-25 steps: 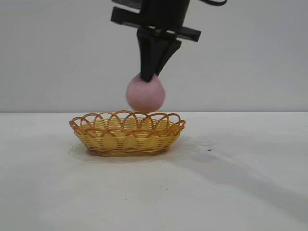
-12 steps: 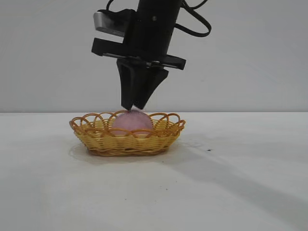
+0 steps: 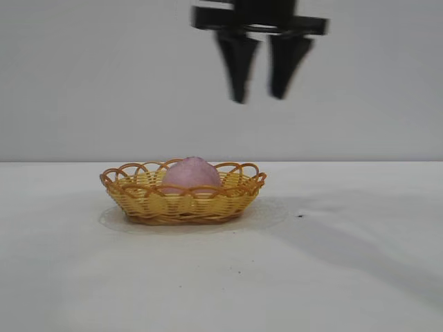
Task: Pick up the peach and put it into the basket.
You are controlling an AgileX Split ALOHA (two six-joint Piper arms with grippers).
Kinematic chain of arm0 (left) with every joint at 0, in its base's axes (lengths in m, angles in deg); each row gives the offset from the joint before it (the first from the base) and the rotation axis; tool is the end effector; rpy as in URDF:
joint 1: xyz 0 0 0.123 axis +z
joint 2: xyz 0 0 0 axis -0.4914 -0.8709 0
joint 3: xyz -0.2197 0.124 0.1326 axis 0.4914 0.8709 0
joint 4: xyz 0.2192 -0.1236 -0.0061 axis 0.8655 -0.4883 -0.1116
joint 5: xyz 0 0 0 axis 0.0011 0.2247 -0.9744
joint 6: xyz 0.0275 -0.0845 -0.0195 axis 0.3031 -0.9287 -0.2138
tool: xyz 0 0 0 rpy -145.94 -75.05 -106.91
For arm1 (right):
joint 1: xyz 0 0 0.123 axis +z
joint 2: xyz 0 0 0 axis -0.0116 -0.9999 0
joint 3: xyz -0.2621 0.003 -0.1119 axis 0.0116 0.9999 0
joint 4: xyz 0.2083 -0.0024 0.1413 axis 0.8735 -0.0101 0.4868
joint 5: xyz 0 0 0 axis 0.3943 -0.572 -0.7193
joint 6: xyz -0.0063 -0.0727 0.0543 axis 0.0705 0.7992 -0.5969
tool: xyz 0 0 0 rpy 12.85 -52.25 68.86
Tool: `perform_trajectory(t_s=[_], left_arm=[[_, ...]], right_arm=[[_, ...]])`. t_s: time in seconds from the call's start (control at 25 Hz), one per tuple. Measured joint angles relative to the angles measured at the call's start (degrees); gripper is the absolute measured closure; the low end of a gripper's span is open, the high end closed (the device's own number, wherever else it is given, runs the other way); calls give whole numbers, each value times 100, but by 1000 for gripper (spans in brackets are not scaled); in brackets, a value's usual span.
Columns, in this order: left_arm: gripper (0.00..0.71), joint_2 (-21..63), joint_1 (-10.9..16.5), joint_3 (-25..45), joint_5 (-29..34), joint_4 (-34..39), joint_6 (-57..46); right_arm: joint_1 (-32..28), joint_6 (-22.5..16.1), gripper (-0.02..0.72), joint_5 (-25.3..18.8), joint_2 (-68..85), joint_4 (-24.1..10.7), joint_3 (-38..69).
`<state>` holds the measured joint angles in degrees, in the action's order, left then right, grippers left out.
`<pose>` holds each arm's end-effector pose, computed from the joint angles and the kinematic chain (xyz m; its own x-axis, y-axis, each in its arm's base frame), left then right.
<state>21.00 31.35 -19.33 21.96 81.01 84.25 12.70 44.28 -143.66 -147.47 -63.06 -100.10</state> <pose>-0.0089 0.0032 0.2686 -0.5042 -0.0220 -0.8633 -0.0676 0.9976 0.0141 0.4062 0.0751 0.2107 -0.9913 -0.0930 -0.0934 -0.0824 0.9903 -0.1119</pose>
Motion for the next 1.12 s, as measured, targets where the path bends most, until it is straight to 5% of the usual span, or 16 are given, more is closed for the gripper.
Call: perform_trajectory(t_s=[0.2, 0.52, 0.64, 0.8, 1.12], left_arm=[[289, 0, 0, 0, 0, 0, 0], [289, 0, 0, 0, 0, 0, 0], [289, 0, 0, 0, 0, 0, 0], [289, 0, 0, 0, 0, 0, 0], [289, 0, 0, 0, 0, 0, 0]], right_arm=[[-621, -114, 314, 229, 466, 73, 670], [-696, -157, 314, 2482, 3529, 190, 3212], [-696, 6, 314, 2846, 5166, 204, 4458], [-696, 72, 314, 2505, 7030, 228, 5447], [-696, 178, 369, 652, 10193, 327, 6367]])
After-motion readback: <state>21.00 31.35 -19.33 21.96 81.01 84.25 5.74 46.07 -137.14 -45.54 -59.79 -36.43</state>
